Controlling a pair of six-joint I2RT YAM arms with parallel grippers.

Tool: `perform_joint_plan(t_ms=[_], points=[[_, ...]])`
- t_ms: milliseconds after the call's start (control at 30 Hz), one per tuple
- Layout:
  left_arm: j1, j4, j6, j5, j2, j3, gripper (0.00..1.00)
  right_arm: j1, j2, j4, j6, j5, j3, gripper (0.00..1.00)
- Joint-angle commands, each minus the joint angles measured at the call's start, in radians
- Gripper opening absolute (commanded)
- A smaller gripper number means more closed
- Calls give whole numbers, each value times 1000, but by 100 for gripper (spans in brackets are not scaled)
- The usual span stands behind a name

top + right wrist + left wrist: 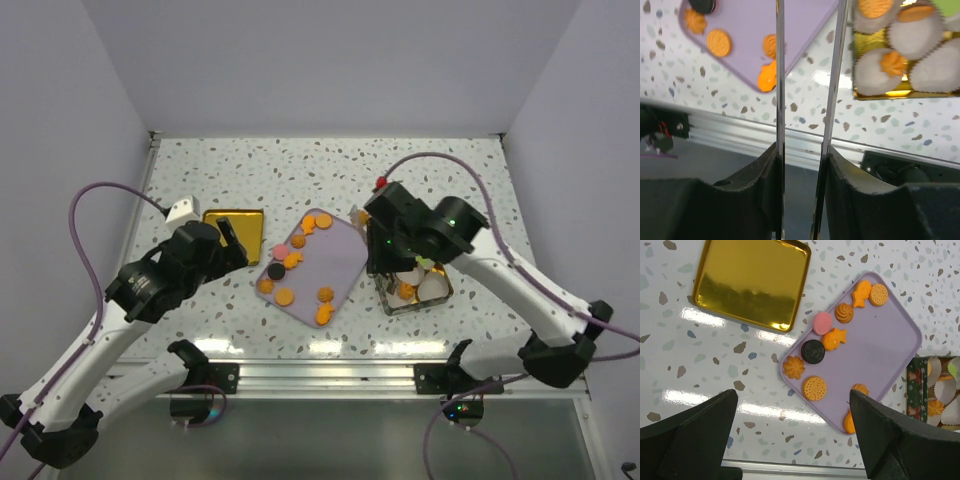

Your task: Pack the cookies

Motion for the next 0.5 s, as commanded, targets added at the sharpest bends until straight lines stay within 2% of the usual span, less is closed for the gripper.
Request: perform_joint_plan(t_ms=[0, 133, 300, 467], points=[[4, 58, 30, 16, 18, 15, 100, -46, -137, -265, 76, 126, -81, 30], [4, 100, 46, 45, 45, 10, 100, -86, -316, -265, 165, 108, -240, 30], [4, 130, 56, 85, 78, 15, 100, -89, -458, -265, 307, 106, -372, 29], [4, 150, 67, 109, 93, 19, 100, -87, -547, -267, 373, 97, -469, 28]])
